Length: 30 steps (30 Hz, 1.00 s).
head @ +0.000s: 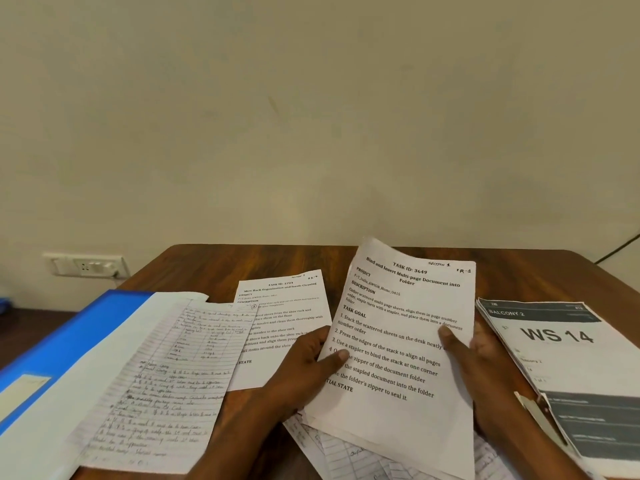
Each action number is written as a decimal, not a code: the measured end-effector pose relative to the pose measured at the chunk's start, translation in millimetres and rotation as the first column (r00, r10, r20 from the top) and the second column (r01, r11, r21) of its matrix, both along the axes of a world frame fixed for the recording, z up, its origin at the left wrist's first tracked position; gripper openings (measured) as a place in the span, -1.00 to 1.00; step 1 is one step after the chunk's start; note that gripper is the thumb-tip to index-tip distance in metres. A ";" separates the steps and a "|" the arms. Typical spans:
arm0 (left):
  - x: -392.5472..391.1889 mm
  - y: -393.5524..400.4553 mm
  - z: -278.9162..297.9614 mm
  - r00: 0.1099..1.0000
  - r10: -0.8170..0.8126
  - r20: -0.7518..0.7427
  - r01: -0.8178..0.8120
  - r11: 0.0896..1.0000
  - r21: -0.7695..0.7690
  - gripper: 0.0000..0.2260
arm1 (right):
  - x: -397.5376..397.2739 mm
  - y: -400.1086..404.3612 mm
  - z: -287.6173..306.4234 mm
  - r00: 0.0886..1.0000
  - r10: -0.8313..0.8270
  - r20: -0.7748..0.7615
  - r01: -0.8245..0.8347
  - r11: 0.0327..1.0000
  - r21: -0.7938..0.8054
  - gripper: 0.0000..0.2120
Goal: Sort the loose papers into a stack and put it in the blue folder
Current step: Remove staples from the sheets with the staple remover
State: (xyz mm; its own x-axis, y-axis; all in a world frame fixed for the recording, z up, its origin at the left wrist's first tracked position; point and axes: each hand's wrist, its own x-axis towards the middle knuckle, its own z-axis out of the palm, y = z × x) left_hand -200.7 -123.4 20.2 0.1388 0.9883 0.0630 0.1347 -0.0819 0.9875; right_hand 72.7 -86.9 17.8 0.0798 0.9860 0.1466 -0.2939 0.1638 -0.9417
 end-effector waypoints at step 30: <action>18.5 -10.8 14.4 0.936 0.032 0.350 0.022 0.989 -0.149 -0.68 | -12.0 -25.2 21.0 0.931 -0.257 0.261 0.173 0.937 0.305 -0.66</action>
State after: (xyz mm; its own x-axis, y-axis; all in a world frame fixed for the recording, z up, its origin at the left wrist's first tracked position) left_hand -182.2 -134.2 34.7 0.1292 0.9908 -0.0402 -0.2216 0.0684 0.9727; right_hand 60.7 -112.1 38.8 0.1975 0.8680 0.4557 0.0583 0.4536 -0.8893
